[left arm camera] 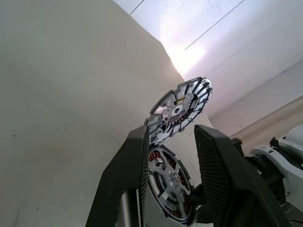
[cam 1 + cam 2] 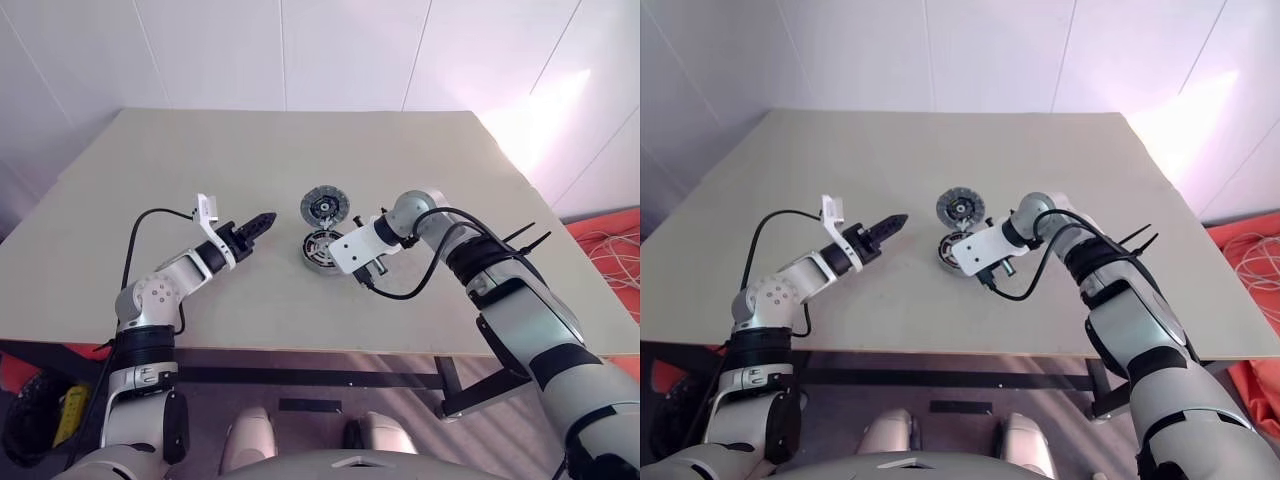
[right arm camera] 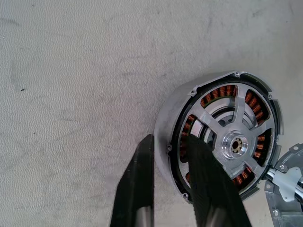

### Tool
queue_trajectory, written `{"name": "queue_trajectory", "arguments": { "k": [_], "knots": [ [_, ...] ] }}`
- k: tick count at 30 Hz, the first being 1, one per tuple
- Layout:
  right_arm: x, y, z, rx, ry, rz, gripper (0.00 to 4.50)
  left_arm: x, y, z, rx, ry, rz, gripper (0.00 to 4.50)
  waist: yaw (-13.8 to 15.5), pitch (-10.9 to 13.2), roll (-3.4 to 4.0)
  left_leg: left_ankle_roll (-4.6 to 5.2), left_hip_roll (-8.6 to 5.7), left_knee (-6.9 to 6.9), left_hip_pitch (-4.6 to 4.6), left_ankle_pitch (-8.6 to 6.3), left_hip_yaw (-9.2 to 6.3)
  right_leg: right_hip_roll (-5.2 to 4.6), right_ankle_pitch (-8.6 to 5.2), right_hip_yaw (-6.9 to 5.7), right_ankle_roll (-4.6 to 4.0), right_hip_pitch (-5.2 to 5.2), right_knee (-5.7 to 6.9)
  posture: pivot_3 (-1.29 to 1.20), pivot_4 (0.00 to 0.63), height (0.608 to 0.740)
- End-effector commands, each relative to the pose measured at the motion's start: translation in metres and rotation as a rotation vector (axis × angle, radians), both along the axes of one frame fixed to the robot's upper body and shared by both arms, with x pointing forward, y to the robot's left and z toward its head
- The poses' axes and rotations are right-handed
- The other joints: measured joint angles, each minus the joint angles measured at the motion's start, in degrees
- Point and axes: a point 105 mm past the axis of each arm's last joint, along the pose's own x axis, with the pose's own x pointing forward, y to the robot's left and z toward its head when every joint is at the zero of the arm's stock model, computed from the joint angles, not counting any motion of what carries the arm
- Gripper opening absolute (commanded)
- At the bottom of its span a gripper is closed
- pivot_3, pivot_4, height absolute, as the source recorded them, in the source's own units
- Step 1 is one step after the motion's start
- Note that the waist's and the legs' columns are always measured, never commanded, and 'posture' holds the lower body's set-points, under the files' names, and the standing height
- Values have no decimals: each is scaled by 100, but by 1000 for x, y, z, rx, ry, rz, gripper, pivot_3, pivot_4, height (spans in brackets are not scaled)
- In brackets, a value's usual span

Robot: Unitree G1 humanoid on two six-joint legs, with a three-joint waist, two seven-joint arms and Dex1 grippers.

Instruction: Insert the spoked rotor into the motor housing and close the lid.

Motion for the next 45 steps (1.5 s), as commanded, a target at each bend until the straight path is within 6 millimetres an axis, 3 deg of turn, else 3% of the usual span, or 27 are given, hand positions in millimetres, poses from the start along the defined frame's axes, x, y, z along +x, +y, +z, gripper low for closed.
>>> {"name": "queue_trajectory", "arguments": {
  "k": [1, 17, 28, 33, 45],
  "knots": [
    [2, -2, 0, -33, -8, 3, 948, 1, 0, 15, -15, -63, 5, 1618, -1, 0, 0, 0, 1, 0, 1, 0, 0, 0, 0, 0, 0, 1, 0, 0, 0, 740],
    [8, -1, 0, -224, -56, 108, 948, 1, -3, 12, -39, -67, 26, 1618, -9, 0, 0, -3, 2, 0, 9, 1, 0, 0, 0, 1, 0, 2, 3, 0, 0, 740],
    [5, 1, -2, -250, -35, 140, 948, 2, 2, 12, -40, -72, 49, 1618, -17, 1, 2, -4, 3, -1, 33, 1, 0, 0, -1, 1, 1, 27, 3, 0, 0, 740],
    [3, -2, -4, -245, -20, 135, 60, 3, 3, 13, -38, -73, 52, 1618, -23, 2, 2, -4, 4, -3, 38, 1, 1, 0, -1, 1, 1, 32, 2, 0, 0, 740],
    [6, -2, 4, -229, -56, 145, 9, 7, -1, 14, -39, -79, 43, 1618, -53, 5, 6, -4, 5, -5, 35, 1, 2, 1, -1, 2, 1, 26, 1, 0, 0, 740]
  ]
}}
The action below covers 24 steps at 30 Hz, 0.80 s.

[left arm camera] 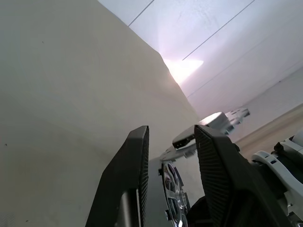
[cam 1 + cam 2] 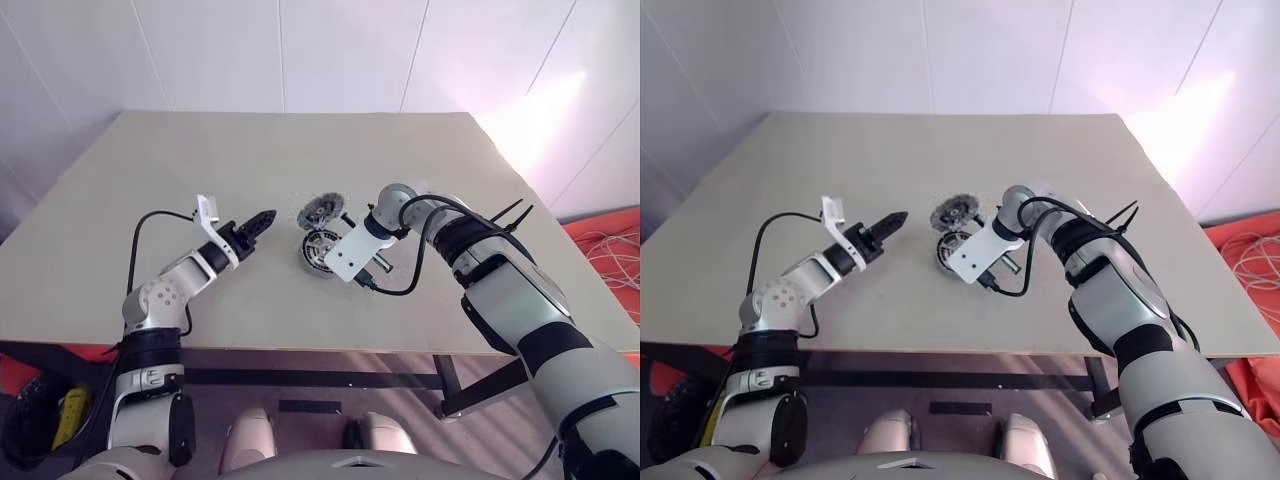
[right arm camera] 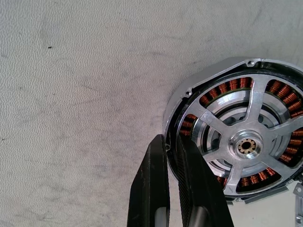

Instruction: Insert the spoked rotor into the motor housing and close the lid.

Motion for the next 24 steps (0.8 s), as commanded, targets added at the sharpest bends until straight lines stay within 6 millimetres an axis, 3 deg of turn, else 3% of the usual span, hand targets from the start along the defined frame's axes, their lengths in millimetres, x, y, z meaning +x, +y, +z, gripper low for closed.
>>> {"name": "queue_trajectory", "arguments": {
  "k": [1, 6, 11, 16, 20, 24],
  "knots": [
    [3, -8, 5, -18, -25, -6, 9, 4, 0, 13, -10, -53, 4, 1618, -7, 0, 0, 0, 0, 0, -1, 0, 0, 0, 0, 0, 0, -1, 0, 0, 0, 740],
    [10, -15, 14, 8, -66, -28, 9, 3, -1, 12, -17, -52, 8, 1618, -5, 3, 1, 0, -2, 0, -17, 0, 0, 0, 0, 0, -1, -10, -2, 0, 0, 740],
    [2, -45, 15, -11, 46, -135, 9, 0, -4, 5, -37, -40, 24, 1618, 94, 7, 3, 2, -5, 1, -54, 0, -1, -2, 1, 0, -2, -35, -6, 0, 0, 740],
    [-11, -69, 27, 23, 207, -408, 9, -6, -3, -3, -59, -24, 45, 1618, 184, 7, 3, 48, -4, 2, -86, -2, 2, -1, 1, -3, -1, -49, -31, 0, 0, 740],
    [-21, -64, 41, 88, 300, -600, 9, -9, -2, -7, -64, -15, 57, 1618, 221, 10, 7, 54, -2, 2, -97, -5, 2, -1, 1, -5, -1, -56, -42, 0, 0, 740],
    [-30, -30, 66, 216, 490, -920, 9, -13, -5, -14, -79, 3, 70, 1618, 148, 18, 20, 46, 6, 0, -85, -2, 7, 6, 1, -4, 0, -59, -36, 0, 0, 740]
  ]
}}
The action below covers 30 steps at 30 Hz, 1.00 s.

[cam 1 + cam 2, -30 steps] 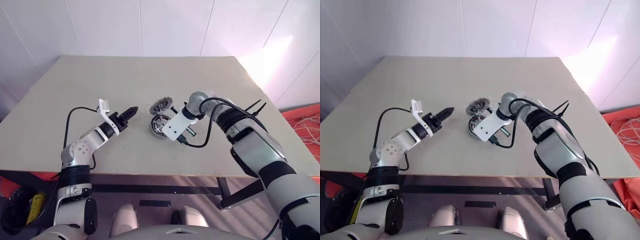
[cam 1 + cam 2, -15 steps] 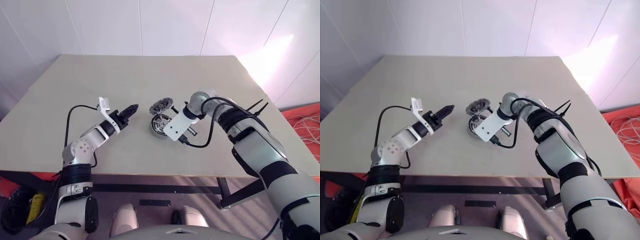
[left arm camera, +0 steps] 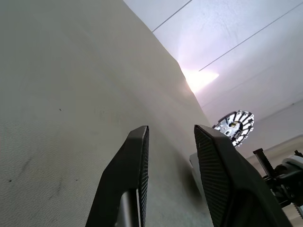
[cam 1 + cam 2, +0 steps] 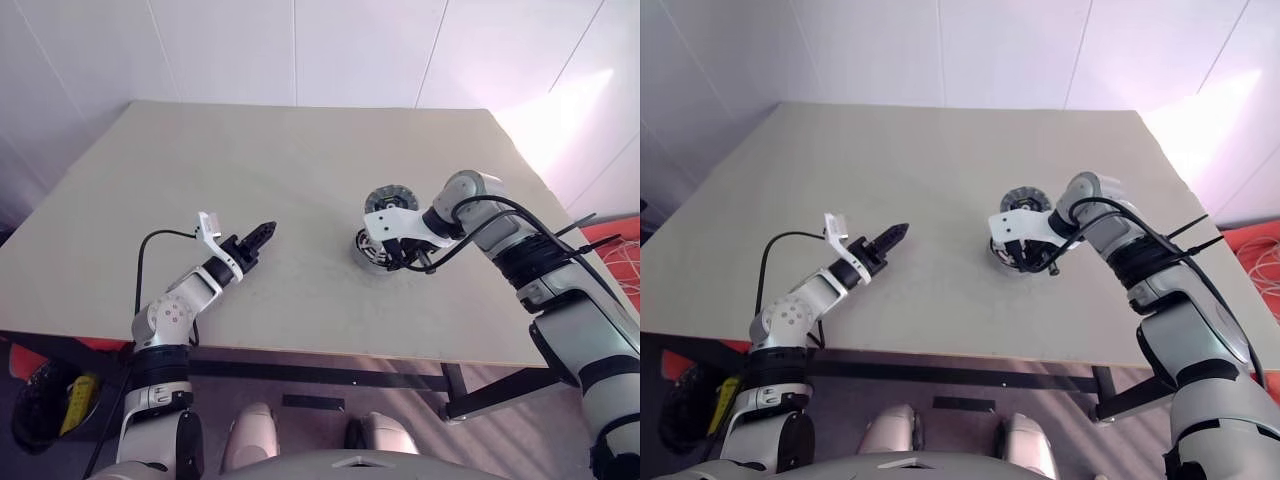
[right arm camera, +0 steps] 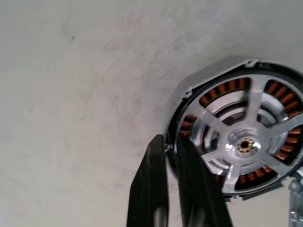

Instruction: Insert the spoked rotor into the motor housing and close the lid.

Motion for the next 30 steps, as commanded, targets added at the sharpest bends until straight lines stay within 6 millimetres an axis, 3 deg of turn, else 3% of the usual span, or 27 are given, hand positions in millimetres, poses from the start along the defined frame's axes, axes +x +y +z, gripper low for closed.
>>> {"name": "queue_trajectory", "arguments": {
  "k": [1, 8, 13, 24, 30],
  "knots": [
    [-14, 37, 39, 127, 92, -127, 9, -2, -5, 11, -21, -49, 1, 1618, -25, 9, 14, -11, 6, -4, 6, 5, 0, 4, 0, 0, 0, 0, 6, 0, 0, 740],
    [-23, 84, 51, 206, 256, -503, 9, -6, -6, 7, -26, -35, 12, 1618, 54, 17, 28, -60, 14, -29, 22, 12, -3, 14, -2, 0, 1, -1, 7, 0, 0, 740],
    [-7, 103, 34, 223, 241, -648, 9, -9, 9, 9, -4, -41, 51, 1618, 103, 18, 27, -86, 8, -39, 19, 25, -3, 12, -1, 2, 2, 1, -7, 0, 0, 740],
    [9, 124, 9, 242, 233, -894, 9, -16, 42, 18, 54, -57, 130, 1618, 44, 18, 28, -122, 4, -66, 31, 44, -6, 13, 0, 4, 6, -2, -5, 0, 0, 740],
    [17, 138, 15, 309, 244, -976, 9, -19, 45, 17, 59, -53, 141, 1618, 39, 18, 28, -149, 4, -71, 55, 60, -8, 14, -23, 8, 49, 8, 10, 0, 0, 740]
  ]
}}
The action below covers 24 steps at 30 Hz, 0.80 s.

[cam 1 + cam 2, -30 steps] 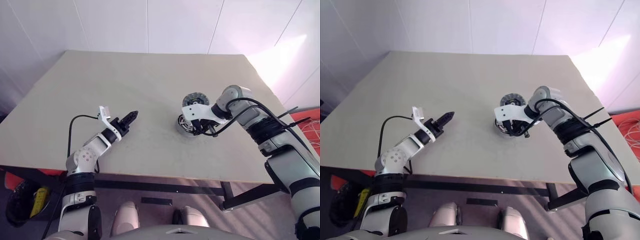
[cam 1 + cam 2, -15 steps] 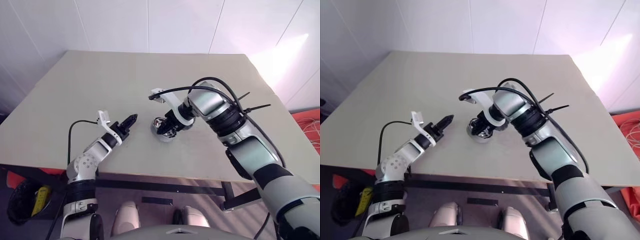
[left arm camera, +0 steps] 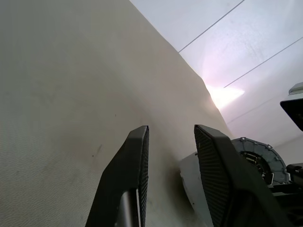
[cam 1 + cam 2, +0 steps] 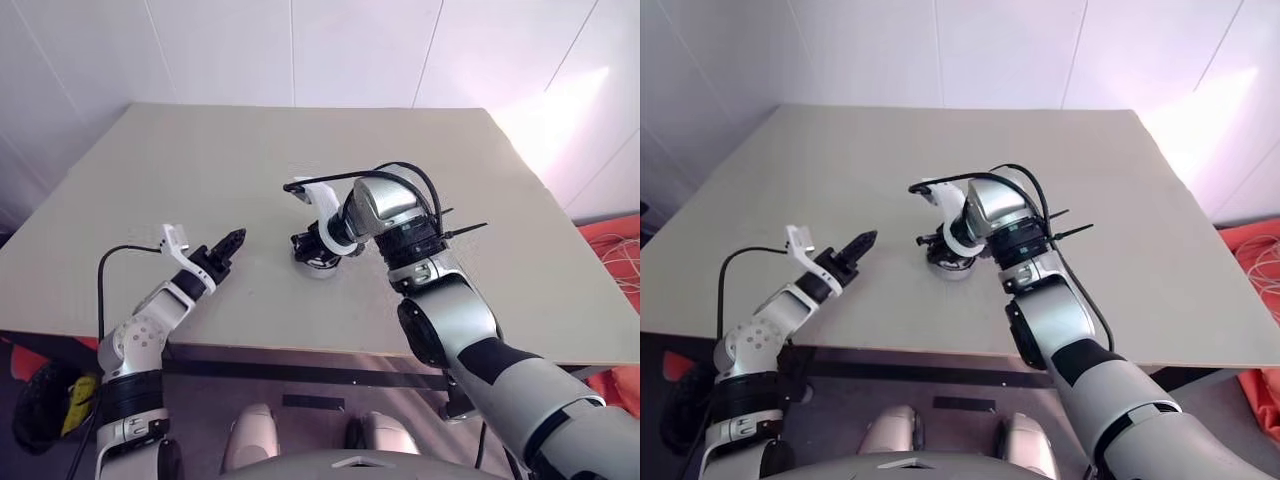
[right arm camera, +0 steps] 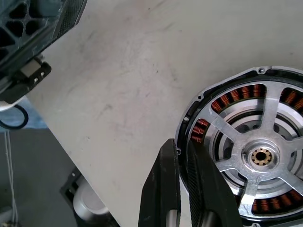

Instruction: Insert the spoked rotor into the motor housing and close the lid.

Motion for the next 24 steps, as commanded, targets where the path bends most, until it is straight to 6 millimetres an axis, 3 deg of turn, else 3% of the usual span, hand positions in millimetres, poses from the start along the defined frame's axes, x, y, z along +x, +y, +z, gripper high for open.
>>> {"name": "queue_trajectory", "arguments": {
  "k": [1, 8, 16, 18, 24],
  "knots": [
    [14, 8, 16, 27, -65, -80, 9, -1, 0, 16, 5, -57, 1, 1618, -5, 0, 0, -5, 0, -2, 4, 3, 0, 0, 0, 2, 0, -1, 3, 0, 0, 740],
    [19, 25, 20, 83, -98, -103, 9, 1, 0, 16, 10, -57, 6, 1618, -15, 0, 0, -21, -1, -16, 19, 12, 1, 0, -1, 4, 1, -2, 17, 0, 0, 740],
    [14, 31, 29, 63, -125, -73, 2498, 5, 2, 17, 14, -62, 13, 1618, -11, 0, 0, -22, -5, -23, 16, 13, 1, 1, -1, 4, 0, -5, 19, 0, 0, 740],
    [10, 34, 34, 74, -123, -60, 2498, 5, 3, 17, 14, -62, 12, 1618, -7, 0, 0, -22, -7, -29, 15, 13, 0, 0, -1, 5, 0, -7, 19, 0, 0, 740],
    [8, 48, 80, 201, -154, -21, 2498, 11, -4, 21, 21, -71, -20, 1618, -5, 1, 1, -36, -10, -46, 17, 21, 0, 1, -2, 6, 1, -14, 18, 0, 0, 740]
  ]
}}
